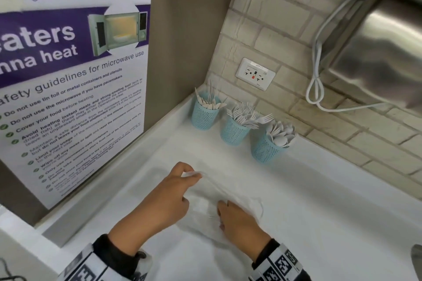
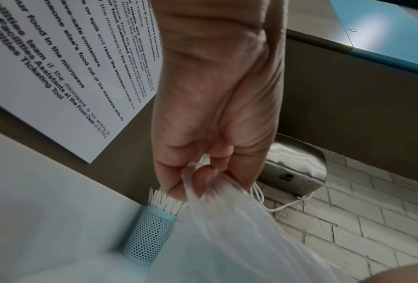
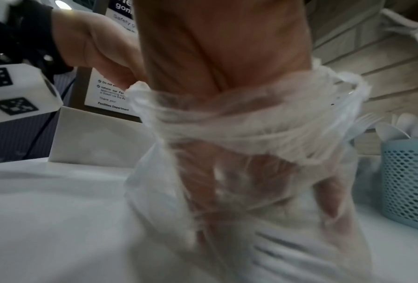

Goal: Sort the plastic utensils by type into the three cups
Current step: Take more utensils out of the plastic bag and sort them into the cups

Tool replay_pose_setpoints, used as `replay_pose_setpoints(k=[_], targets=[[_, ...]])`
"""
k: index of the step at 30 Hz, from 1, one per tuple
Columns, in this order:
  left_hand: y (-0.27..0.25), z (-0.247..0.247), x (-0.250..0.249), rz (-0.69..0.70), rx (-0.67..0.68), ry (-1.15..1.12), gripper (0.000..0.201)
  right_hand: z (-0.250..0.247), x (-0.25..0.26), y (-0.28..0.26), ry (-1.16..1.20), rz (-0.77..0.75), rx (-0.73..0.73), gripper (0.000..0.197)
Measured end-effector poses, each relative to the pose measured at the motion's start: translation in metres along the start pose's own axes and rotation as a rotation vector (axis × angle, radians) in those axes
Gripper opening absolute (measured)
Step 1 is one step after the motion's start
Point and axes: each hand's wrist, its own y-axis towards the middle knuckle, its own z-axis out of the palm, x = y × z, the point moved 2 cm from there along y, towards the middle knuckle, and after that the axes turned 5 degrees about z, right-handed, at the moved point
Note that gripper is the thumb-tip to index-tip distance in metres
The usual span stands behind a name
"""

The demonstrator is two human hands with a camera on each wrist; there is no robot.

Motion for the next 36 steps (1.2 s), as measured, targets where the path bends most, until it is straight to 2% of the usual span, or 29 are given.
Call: replay_pose_setpoints(k=[6,11,13,18,21,24,28,30,32,36], targets=[[0.002,0.003,0.000,-0.004,-0.005,0.000,0.072,0.006,0.001,0.005,0.020,0.022,-0.001,0.031],[0.004,0.001,0.003,-0.002,-0.040,-0.012,0.082,-0.008,0.003,0.000,0.315,-0.069,-0.081,0.015],[0.005,0.000,0.006,-0.009,-0.058,-0.012,0.085,-0.015,0.000,-0.006,0.448,-0.083,-0.097,0.024],[0.007,-0.002,0.007,0.012,-0.093,-0.037,0.091,-0.031,-0.007,-0.022,0.656,-0.094,-0.223,0.024],[0.007,-0.001,0.002,0.025,-0.063,-0.041,0.093,-0.035,-0.007,-0.028,0.725,-0.061,-0.292,0.018],[0.006,0.000,-0.002,0.021,0.003,-0.030,0.089,-0.032,-0.007,-0.027,0.588,-0.028,-0.287,0.015],[0.002,0.004,-0.014,0.138,0.115,-0.048,0.093,-0.013,0.006,-0.012,0.310,-0.014,-0.125,0.046],[0.001,0.007,-0.021,0.187,0.146,-0.044,0.093,-0.004,0.013,-0.005,0.215,0.003,-0.057,0.054],[0.001,0.006,-0.025,0.215,0.115,-0.044,0.092,0.002,0.016,0.001,0.143,0.026,-0.017,0.052],[0.000,-0.006,-0.025,0.266,-0.025,-0.111,0.088,0.005,0.011,0.006,0.092,0.053,-0.046,0.034]])
